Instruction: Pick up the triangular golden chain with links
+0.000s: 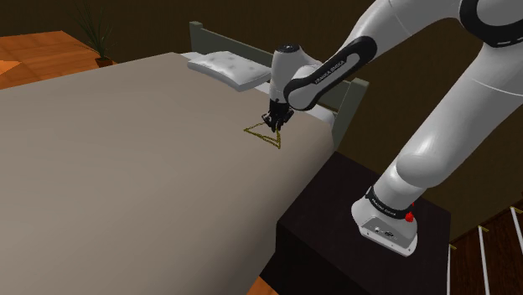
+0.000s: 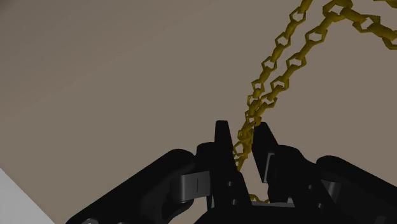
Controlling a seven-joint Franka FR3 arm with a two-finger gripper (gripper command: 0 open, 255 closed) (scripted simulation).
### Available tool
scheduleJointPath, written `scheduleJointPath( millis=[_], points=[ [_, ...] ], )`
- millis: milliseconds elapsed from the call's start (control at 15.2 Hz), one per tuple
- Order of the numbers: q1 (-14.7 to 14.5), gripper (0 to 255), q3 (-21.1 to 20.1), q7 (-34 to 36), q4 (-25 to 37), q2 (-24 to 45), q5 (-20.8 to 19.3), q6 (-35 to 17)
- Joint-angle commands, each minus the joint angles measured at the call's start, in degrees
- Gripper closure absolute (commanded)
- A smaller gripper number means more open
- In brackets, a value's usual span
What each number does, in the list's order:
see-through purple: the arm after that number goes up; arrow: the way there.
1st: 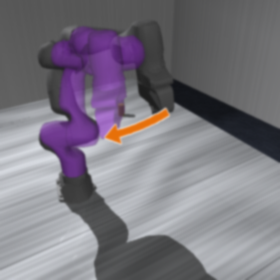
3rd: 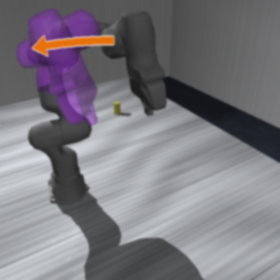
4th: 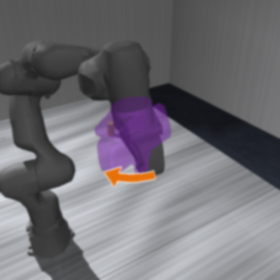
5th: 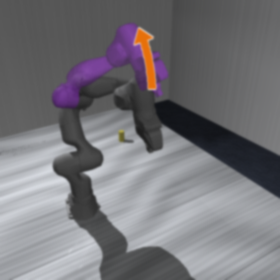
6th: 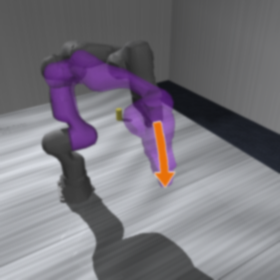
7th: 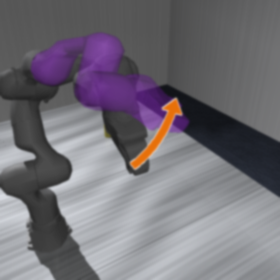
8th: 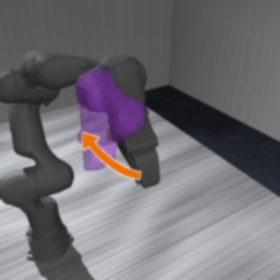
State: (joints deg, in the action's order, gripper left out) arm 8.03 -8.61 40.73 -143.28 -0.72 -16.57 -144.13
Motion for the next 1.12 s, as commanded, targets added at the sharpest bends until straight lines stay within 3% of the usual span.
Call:
scheduleJointPath(
  millis=[0, 1056],
  points=[
    [-0.05, 255, -0.03, -0.53, 0.03, -0.83, 0.56, 0.87],
    [-0.87, 255, 0.10, -5.27, 3.58, -9.01, 5.33, 12.09]
  ],
)
